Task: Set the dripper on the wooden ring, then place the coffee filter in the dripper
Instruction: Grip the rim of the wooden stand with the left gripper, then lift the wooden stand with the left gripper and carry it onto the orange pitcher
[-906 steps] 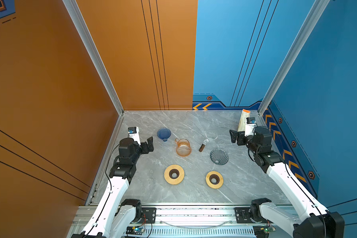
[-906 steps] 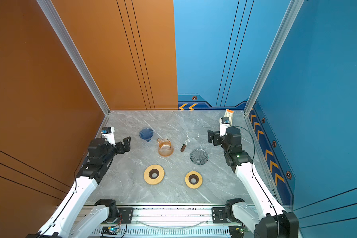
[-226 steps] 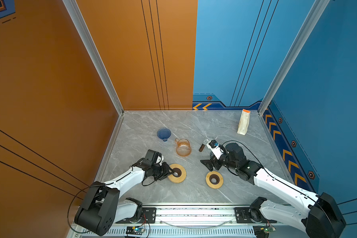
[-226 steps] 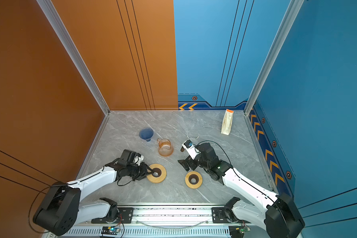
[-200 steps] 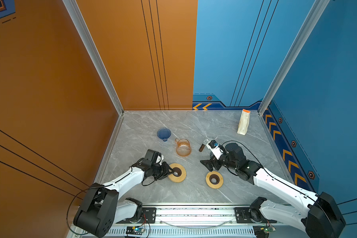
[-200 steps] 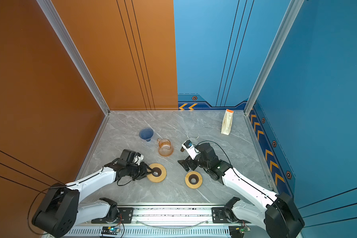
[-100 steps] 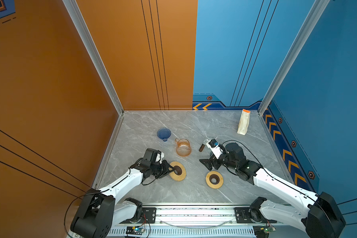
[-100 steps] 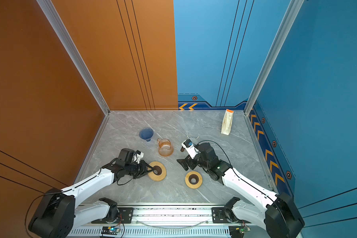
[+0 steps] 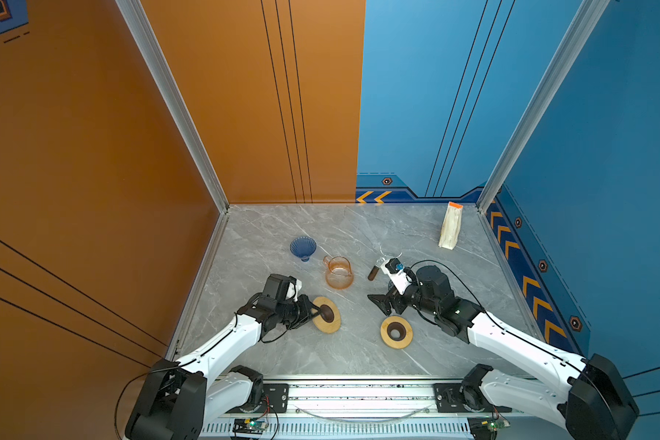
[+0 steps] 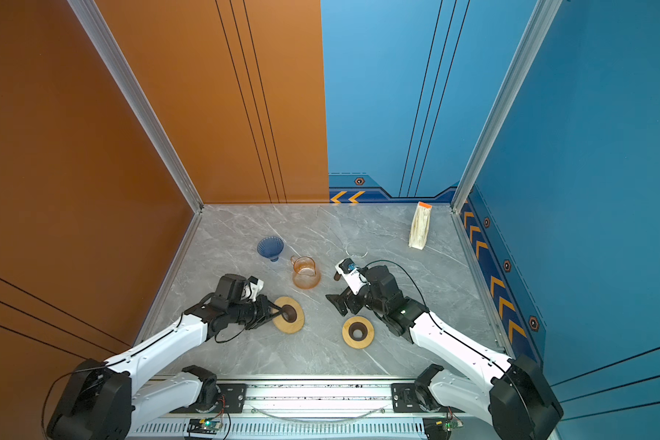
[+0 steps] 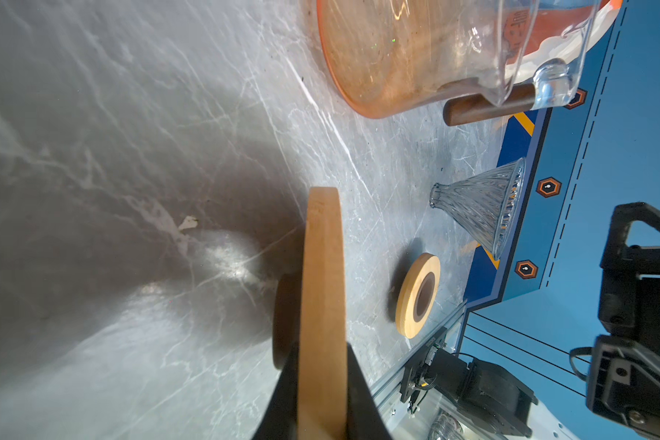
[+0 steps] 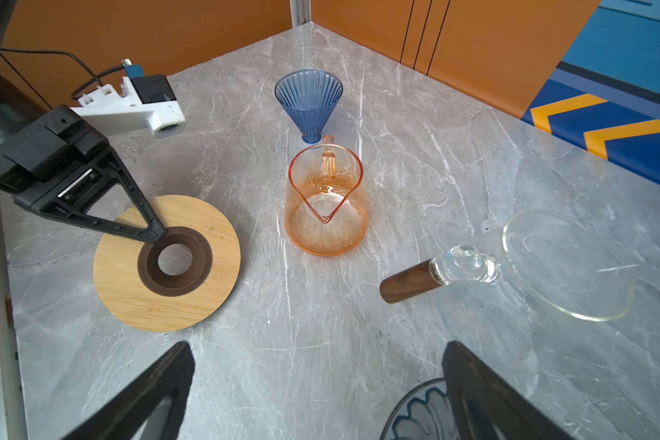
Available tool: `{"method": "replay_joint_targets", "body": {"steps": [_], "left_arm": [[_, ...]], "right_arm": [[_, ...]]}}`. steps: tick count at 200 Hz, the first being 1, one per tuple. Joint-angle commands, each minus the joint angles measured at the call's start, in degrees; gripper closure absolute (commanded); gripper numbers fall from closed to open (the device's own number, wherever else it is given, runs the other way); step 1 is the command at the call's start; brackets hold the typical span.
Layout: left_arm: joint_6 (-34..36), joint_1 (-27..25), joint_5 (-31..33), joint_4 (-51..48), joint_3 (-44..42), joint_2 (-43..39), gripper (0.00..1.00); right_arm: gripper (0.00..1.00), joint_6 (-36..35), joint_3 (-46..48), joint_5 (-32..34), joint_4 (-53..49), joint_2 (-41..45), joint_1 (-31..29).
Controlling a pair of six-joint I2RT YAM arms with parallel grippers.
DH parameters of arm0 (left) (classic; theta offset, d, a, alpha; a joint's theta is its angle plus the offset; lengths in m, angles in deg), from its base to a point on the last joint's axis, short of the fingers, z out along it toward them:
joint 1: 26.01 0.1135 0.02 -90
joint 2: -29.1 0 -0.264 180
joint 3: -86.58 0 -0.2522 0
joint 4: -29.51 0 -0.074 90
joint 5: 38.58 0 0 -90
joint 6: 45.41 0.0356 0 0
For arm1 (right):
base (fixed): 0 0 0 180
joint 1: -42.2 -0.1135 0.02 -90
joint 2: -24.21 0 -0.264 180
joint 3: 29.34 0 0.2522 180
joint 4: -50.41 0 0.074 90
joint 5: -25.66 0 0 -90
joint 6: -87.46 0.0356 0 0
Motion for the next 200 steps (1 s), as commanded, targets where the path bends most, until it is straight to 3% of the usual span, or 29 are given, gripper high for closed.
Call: {"method": "replay_joint_targets", "body": {"steps": [1, 55, 150, 200], "left_arm": [[-0.15, -0.26, 1.33, -1.65, -0.83, -2.01, 1.00], [0.09, -0.05, 1.41, -1.89, -0.25, -6.26, 1.00], [1.86, -0.03, 1.39, -0.65, 7.66, -6.92, 1.00], [-0.31, -0.04, -0.60, 7.59, 9.94, -4.53, 1.00]], "right_arm": [[0.00, -0.71, 0.51, 2.55, 2.74, 0.23, -0.45], [0.00, -0.68, 0.42, 4.50, 4.51, 0.06, -0.71], [0.00, -3.79, 0.24, 10.07, 4.21, 1.52, -2.03], [0.00, -2.47, 0.52, 12.14, 6.21, 2.75, -2.21]]}}
